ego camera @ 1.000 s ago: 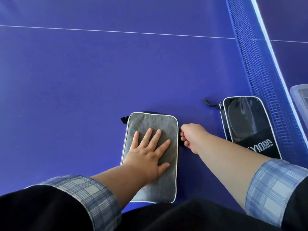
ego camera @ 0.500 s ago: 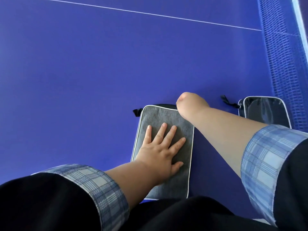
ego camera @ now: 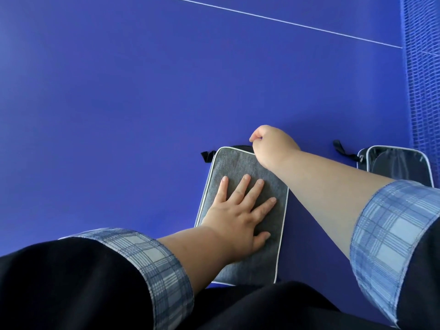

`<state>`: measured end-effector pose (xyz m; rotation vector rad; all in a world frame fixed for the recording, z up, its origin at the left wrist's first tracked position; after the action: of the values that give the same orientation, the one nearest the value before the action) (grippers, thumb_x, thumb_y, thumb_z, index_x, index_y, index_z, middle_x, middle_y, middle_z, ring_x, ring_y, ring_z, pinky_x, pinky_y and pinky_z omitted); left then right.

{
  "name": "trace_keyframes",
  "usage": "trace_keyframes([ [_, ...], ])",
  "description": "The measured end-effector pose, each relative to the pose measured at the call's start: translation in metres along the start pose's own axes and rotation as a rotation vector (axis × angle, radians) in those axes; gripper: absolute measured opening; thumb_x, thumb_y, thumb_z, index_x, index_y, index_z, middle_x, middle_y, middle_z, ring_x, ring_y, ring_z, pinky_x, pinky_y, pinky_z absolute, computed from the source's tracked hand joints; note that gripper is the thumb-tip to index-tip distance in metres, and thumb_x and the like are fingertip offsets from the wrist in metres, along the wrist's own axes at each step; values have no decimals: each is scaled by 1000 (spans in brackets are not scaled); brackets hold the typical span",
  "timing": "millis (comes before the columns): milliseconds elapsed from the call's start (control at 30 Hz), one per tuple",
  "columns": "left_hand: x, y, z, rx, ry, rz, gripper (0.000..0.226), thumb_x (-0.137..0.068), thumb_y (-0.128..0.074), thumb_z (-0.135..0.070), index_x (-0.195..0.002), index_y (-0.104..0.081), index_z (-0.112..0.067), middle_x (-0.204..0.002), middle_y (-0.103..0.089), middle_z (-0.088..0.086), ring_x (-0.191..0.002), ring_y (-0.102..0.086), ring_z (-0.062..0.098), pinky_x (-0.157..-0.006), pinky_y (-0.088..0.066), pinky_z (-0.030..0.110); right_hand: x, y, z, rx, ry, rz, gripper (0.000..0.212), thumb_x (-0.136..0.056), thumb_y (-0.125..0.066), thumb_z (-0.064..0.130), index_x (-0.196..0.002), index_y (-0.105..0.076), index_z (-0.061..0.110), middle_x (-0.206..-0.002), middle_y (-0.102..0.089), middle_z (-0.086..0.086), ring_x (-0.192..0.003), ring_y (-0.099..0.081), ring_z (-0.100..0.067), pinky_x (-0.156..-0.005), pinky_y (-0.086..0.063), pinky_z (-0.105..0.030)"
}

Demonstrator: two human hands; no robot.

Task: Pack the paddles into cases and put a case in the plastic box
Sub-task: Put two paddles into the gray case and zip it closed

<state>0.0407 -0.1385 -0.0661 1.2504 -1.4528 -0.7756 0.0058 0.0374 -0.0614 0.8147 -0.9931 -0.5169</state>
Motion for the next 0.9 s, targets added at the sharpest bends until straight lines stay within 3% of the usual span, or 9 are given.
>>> trace_keyframes([
  [67, 0, 6, 1, 0, -20, -13, 71, -89, -27, -69, -153, -20, -38, -164, -9, 4, -149, -3, 32, -113, 7, 63, 0, 1, -9, -137, -58, -1, 29, -92, -38, 19, -104, -62, 32, -96, -62, 6, -86, -60, -21, -63, -41, -30],
  [167, -15, 36, 13, 83, -6, -166, 53, -90, -46, -55, -139, -50, -35, -143, -50, 1, -129, -44, 32, -105, -31, 50, 4, 2, -22, -378, -168, -9, 30, -87, -38, 18, -96, -61, 34, -96, -64, 6, -86, -59, -19, -70, -46, -32],
  [233, -39, 55, 38, 140, 109, -236, 51, -90, -51, -47, -138, -50, -29, -138, -51, -1, -128, -43, 30, -108, -28, 44, 5, -1, -19, -436, -167, 13, 30, -84, -39, 18, -95, -62, 34, -93, -65, 6, -90, -61, -20, -78, -51, -36],
  [300, -58, 57, 61, 115, 223, -162, 56, -91, -47, -49, -141, -42, -24, -146, -43, 0, -137, -34, 27, -118, -14, 45, 5, -2, -10, -407, -123, 42, 29, -86, -38, 20, -96, -63, 33, -94, -65, 8, -92, -62, -18, -83, -51, -37],
  [433, -63, 44, 65, 87, 215, -107, 54, -92, -37, -56, -133, -48, -24, -125, -59, -3, -117, -51, 22, -108, -30, 39, 3, -4, -4, -341, -127, 80, 28, -91, -39, 18, -99, -63, 29, -97, -66, 5, -97, -63, -21, -89, -53, -41],
  [567, -57, 46, 61, 90, 205, -205, 51, -89, -44, -52, -130, -54, -23, -125, -56, -4, -114, -50, 24, -106, -30, 38, -1, -7, 0, -303, -146, 115, 29, -94, -40, 20, -109, -64, 24, -106, -69, -1, -101, -66, -25, -94, -53, -45],
  [667, -51, 52, 52, 99, 137, -337, 36, -83, -60, -33, -117, -67, -21, -109, -60, 1, -100, -55, 30, -97, -36, 40, -7, -8, 12, -179, -116, 154, 31, -92, -39, 17, -111, -63, 20, -107, -68, -6, -98, -67, -29, -91, -55, -45],
  [733, -48, 53, 44, 93, 28, -400, 32, -81, -63, -23, -112, -72, -19, -100, -65, 1, -91, -59, 30, -89, -45, 42, -10, -9, 21, -62, -64, 179, 31, -92, -37, 15, -107, -63, 23, -99, -67, -3, -86, -66, -27, -79, -57, -41],
  [900, -50, 48, 40, 120, -73, -262, 45, -84, -52, -27, -125, -67, -17, -116, -66, 0, -101, -59, 28, -93, -47, 40, -14, -15, 36, 89, 93, 236, 31, -93, -36, 15, -95, -60, 34, -79, -57, 9, -69, -56, -14, -58, -43, -30],
])
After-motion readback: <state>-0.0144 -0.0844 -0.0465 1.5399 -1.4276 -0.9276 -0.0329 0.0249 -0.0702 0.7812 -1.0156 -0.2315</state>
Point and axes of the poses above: each hand's wrist, its own x-axis away from the middle knuckle, its own y-axis out of the back of the hand, z = x × y, the point moved 7 cm from there along -x, towards the middle knuckle
